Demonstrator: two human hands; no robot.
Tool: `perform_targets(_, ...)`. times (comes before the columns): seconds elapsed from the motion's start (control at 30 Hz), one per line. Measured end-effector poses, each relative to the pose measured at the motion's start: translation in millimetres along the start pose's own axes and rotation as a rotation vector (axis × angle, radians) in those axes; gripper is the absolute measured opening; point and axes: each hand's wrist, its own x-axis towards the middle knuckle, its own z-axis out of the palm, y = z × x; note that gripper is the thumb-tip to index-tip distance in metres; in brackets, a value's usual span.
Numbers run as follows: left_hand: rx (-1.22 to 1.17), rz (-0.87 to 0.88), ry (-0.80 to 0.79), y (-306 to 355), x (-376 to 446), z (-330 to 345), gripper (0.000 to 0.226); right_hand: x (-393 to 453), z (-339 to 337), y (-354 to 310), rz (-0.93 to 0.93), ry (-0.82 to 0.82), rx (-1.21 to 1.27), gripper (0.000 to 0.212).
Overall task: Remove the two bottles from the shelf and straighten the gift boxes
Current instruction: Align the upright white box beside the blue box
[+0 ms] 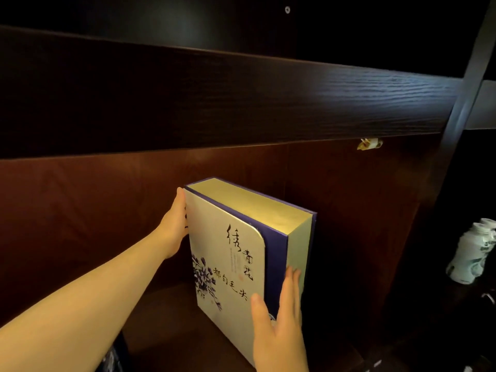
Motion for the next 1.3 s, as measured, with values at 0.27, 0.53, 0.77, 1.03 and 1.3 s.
perform_targets(0.27, 0.049, 0.027, -0.018, -1.4, -43.1, -30.0, 0.071, 11.1, -6.9, 5.9, -0.008, 0.099, 0.160, 0.067)
perform_targets(0.53, 0.369, 0.135, 0.005, -5.6, -98.1, -70.7, 0.044, 22.6, -15.4, 15.6, -0.005, 0.166, 0.125, 0.034)
perform_targets(0.77, 0.647, 0.255, 0.083, 0.4, -147.3, -86.4, 0.043, 33.9, -19.7, 25.6, 0.007, 0.158, 0.181, 0.040)
perform_targets(1.03, 0.635, 0.278, 0.117, -3.9, -188.8, -84.1, 0.033, 41.3, -35.5, 30.2, 0.045, 0.068, 0.247, 0.048)
perform_targets(1.3, 0.634, 0.284, 0.181, -4.0, -217.0, -90.8, 0.028, 35.5, -36.1, 26.7, 0.000, -0.039, 0.345, 0.040)
